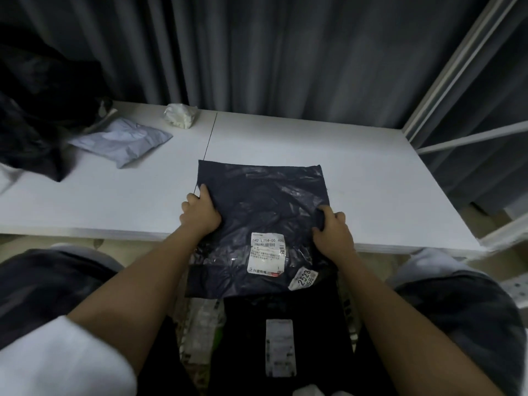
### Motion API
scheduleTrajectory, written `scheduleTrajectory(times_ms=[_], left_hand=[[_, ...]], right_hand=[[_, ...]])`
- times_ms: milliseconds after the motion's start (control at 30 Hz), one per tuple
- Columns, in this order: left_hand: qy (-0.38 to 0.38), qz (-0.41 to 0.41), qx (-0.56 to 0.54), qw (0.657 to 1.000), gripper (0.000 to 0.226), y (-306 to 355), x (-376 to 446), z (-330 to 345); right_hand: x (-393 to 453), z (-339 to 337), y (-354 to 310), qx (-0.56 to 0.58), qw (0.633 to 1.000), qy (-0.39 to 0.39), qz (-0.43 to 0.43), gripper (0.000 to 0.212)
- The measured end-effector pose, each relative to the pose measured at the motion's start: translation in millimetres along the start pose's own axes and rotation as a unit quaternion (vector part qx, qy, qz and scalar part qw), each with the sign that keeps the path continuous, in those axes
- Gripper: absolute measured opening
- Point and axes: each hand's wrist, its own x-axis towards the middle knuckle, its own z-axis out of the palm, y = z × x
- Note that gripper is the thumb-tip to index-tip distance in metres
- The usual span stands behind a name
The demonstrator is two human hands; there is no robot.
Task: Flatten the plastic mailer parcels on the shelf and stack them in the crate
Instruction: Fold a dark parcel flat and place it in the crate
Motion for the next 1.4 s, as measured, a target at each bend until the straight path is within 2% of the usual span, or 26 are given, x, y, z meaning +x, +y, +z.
scheduleTrajectory(times_ms=[133,233,367,433,500,700,867,967,1033,1067,1100,1133,1200,1267,1333,1400], left_hand=[[0.009,0.072,-0.074,0.995,0.059,-12.4,-34.6,0.2],[-0.011,0.131,-0.071,0.989,0.048,-26.5,-52.3,12.3],[-0.025,0.176,-0.042,0.983,0.037,-42.2,-79.2,37.5],[-0.066,0.199,-0.009,0.978,0.036,-48.6,-90.6,53.8],[-0.118,0.204,0.043,0.971,0.04,-54.2,-97.5,70.4],[-0.196,0.162,0.15,0.956,0.046,-58.7,-96.7,100.4],[-0.278,0.167,0.154,0.933,0.049,-74.7,-77.6,147.6],[-0.273,0.183,0.194,0.924,0.061,-70.2,-80.5,159.6],[-0.288,0.151,0.282,0.903,0.068,-68.9,-83.6,165.2],[-0.298,0.108,0.324,0.891,0.07,-65.1,-82.9,167.4],[-0.288,0.085,0.34,0.891,0.07,-60.2,-81.5,170.3],[-0.263,0.101,0.349,0.894,0.067,-55.2,-81.7,172.5],[-0.182,0.198,0.333,0.904,0.071,-49.8,-77.0,184.5],[-0.181,0.264,0.358,0.877,0.093,-50.9,-73.3,196.5],[-0.216,0.281,0.367,0.86,0.118,-51.2,-75.8,209.6],[-0.221,0.294,0.364,0.856,0.134,-53.9,-77.1,226.7]], right_hand=[[-37.4,3.0,14.6,-0.011,1.0,-0.012,-0.013,0.048],[-63.6,9.3,34.1,-0.024,0.998,-0.043,-0.042,0.062],[-88.8,23.1,64.7,-0.066,0.978,-0.19,-0.051,0.084],[-98.3,28.7,73.9,-0.098,0.955,-0.275,-0.042,0.09],[-107.0,31.4,79.2,-0.147,0.932,-0.33,-0.029,0.09],[-108.7,46.0,93.9,-0.219,0.901,-0.374,0.003,0.088],[-95.2,59.2,101.2,-0.253,0.87,-0.423,0.012,0.085],[-84.3,70.3,98.8,-0.356,0.835,-0.42,0.013,0.084],[-75.5,76.1,89.7,-0.384,0.846,-0.37,0.001,0.069],[-70.8,80.0,85.9,-0.383,0.853,-0.354,-0.022,0.069],[-66.0,86.7,86.5,-0.386,0.855,-0.34,-0.065,0.08],[-63.8,93.7,88.4,-0.397,0.845,-0.34,-0.113,0.097],[-62.5,112.9,99.0,-0.407,0.815,-0.373,-0.179,0.123],[-69.6,129.1,112.1,-0.405,0.811,-0.383,-0.178,0.133],[-76.9,142.4,124.8,-0.392,0.825,-0.376,-0.159,0.138],[-79.8,153.3,134.9,-0.38,0.836,-0.365,-0.152,0.143]])
